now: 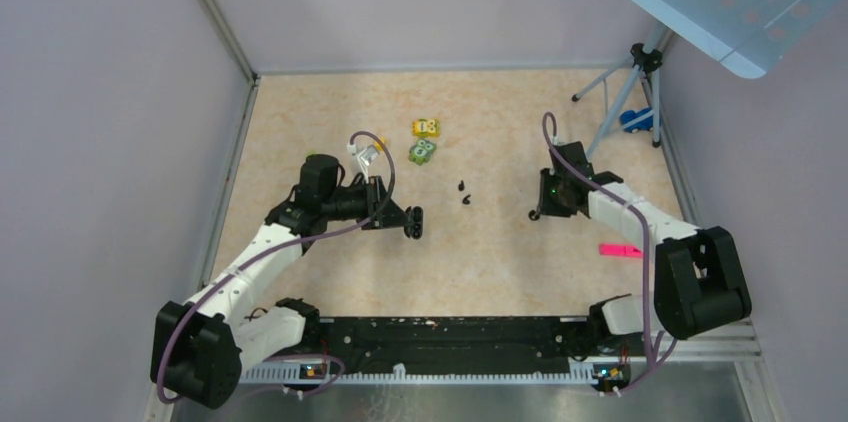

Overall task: Insert the wireless bluetooth earbuds into the charging case
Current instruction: Move the left earbud to the center of the board.

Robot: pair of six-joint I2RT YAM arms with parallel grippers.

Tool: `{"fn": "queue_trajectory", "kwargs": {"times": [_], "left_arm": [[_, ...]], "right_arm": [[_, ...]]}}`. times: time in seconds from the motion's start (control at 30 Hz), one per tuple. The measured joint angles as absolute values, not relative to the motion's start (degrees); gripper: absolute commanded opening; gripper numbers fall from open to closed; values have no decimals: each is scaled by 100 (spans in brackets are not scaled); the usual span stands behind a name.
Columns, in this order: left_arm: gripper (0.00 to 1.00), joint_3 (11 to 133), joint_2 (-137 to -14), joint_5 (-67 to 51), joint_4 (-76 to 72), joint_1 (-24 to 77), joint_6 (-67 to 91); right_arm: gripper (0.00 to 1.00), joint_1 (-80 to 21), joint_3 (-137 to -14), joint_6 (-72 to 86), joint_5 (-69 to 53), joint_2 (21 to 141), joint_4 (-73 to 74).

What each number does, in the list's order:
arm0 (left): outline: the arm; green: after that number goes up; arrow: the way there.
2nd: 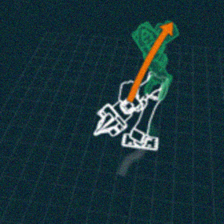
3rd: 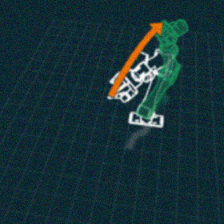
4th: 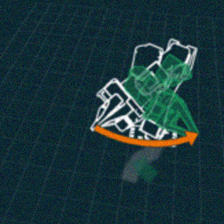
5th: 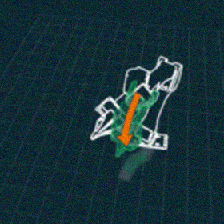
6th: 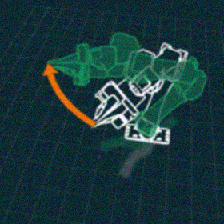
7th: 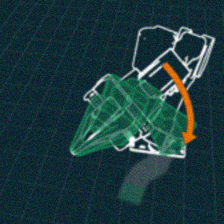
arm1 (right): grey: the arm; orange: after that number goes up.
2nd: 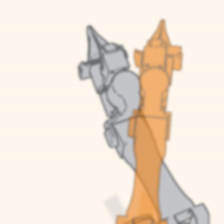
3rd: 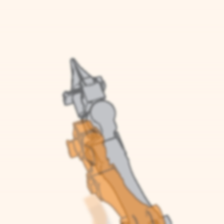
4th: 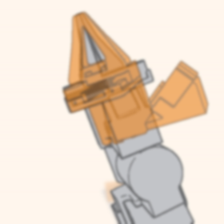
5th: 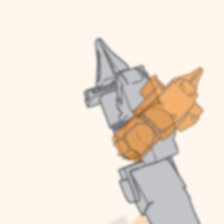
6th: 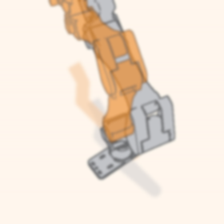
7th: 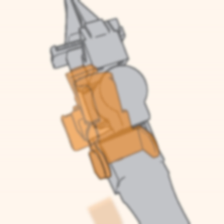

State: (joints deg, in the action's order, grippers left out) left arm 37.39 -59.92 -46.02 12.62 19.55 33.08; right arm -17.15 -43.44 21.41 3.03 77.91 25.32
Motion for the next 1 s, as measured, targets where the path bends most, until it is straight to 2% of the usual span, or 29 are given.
{"fn": "queue_trajectory", "kwargs": {"times": [0.13, 0.5, 1.0], "left_arm": [[0, 3739, -5992, -4602, 1260, 1955, 3308], [0, 3739, -6003, -4602, 1253, 1955, 3308], [0, 3739, -6066, -4604, 1249, 1955, 3310]], "right_arm": [[29, -1715, -4431, 2110, 244, 7815, 2517], [30, -1944, -4425, 2473, 464, 7852, 2488], [34, -2086, -3852, 3315, 773, 7561, 2106]]}}
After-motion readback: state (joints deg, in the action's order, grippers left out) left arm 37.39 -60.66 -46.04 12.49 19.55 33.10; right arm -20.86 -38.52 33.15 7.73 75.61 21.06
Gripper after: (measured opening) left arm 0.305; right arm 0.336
